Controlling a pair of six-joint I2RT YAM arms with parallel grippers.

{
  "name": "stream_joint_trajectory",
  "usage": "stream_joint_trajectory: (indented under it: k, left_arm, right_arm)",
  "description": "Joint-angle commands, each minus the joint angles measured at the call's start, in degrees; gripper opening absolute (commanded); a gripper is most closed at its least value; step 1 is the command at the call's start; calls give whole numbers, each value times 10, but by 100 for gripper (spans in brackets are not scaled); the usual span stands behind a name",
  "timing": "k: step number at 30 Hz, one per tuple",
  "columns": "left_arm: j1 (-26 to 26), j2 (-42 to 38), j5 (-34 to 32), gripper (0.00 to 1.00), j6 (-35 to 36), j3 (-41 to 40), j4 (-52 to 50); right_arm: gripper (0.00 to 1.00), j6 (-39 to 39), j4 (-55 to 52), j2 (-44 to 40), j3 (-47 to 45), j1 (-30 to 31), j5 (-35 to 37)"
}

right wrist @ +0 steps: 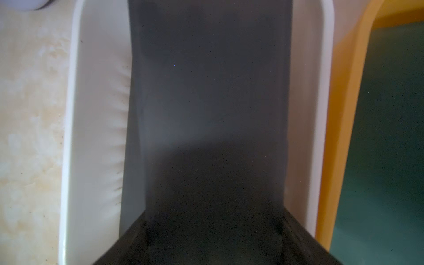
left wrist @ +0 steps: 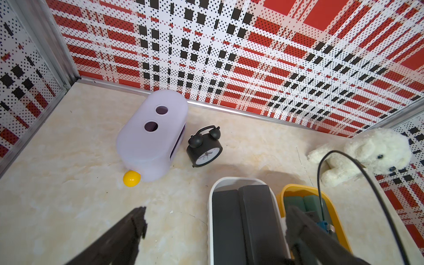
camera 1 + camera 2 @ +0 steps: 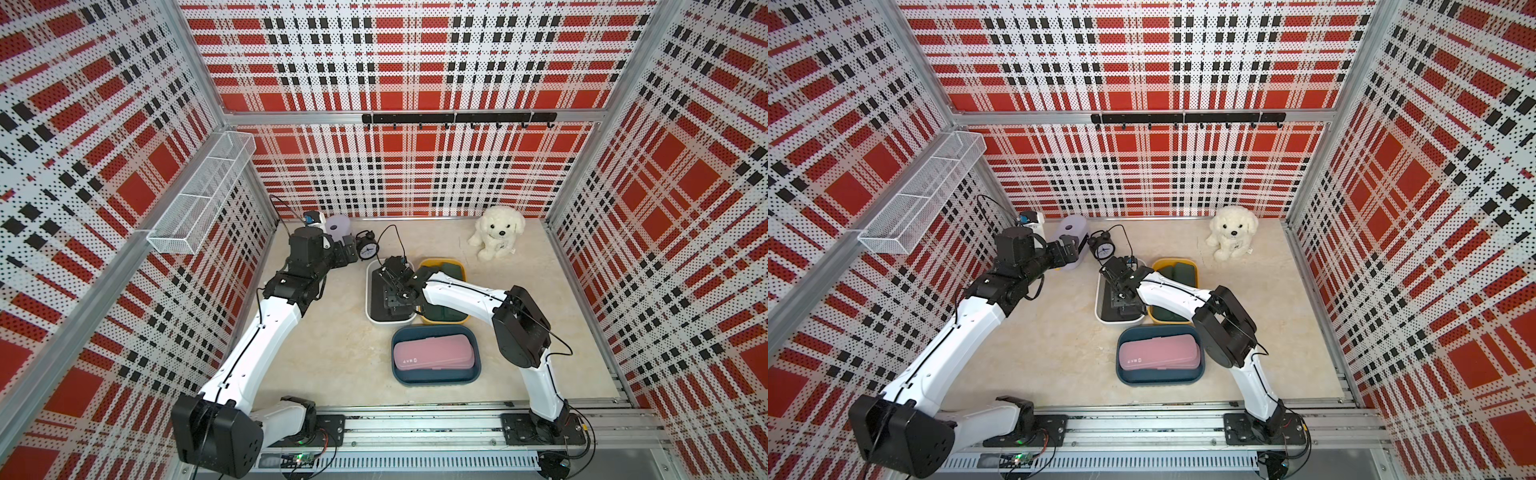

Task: Place the pencil cases by color into the storage box
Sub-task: Place the pencil case at the storage box.

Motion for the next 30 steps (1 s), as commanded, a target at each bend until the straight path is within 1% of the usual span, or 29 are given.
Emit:
stream_joint_trajectory:
  k: [1,4,8,10,15,30]
  left_arm:
    - [1,1,6,98,4,-5,16]
    - [1,2,11,98,4,-6,17]
    - [1,1,12,98,4,-6,17]
    - [2,1,12,98,4,-6,17]
    - [1,0,17,98,4,-8,21]
    - [1,-3,24,98,6,-11,29]
  right_arm:
    - [61,8,19,2,-10,-2,11]
    - [65,10,21,3,-14,-2,10]
    - [76,8,21,6,-15,-1,8]
    - [79,8,21,6,-14,-1,9]
    - [83,6,20,6,-12,-1,8]
    - [90,-9,3,-8,1,2,23]
